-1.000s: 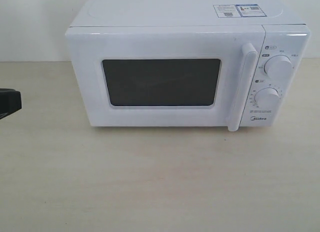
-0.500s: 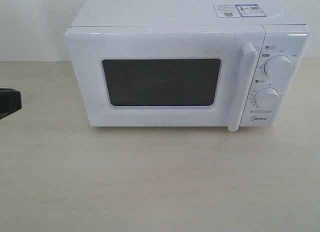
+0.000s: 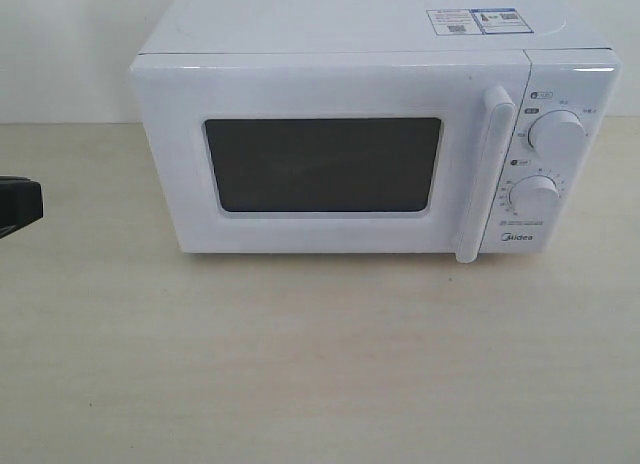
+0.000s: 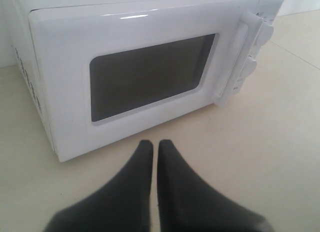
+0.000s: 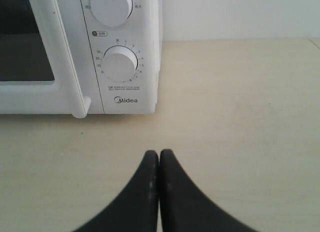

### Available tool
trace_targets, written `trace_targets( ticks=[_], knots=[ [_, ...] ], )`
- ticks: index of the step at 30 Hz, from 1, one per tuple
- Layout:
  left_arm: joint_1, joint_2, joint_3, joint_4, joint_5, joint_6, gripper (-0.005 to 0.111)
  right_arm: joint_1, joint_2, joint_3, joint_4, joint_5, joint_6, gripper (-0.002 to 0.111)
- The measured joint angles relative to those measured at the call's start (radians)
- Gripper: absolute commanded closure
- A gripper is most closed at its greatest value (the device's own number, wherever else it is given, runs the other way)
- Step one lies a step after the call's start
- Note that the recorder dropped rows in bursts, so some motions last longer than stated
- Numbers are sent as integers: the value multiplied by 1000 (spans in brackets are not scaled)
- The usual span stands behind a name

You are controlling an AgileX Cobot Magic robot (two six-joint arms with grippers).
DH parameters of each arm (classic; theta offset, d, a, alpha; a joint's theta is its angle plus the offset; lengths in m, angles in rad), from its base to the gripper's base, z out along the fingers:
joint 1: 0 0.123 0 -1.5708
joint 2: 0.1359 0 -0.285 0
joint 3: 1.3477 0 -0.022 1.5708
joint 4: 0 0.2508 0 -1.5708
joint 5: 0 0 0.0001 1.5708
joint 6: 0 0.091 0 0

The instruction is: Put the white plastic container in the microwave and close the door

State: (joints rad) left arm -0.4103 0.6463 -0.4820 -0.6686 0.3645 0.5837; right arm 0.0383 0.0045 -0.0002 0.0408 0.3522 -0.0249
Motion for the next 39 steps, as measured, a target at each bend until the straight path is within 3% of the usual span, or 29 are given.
trace_targets(
  ticks=[22, 31, 39],
  knots=[
    [6, -36, 0, 4, -2, 38, 102, 0, 0, 0, 0, 0, 2, 109],
    [144, -325, 2, 46, -11, 133, 102, 0, 0, 0, 0, 0, 2, 109],
    [367, -638, 90, 83, -25, 141, 102, 0, 0, 0, 0, 0, 2, 109]
  ],
)
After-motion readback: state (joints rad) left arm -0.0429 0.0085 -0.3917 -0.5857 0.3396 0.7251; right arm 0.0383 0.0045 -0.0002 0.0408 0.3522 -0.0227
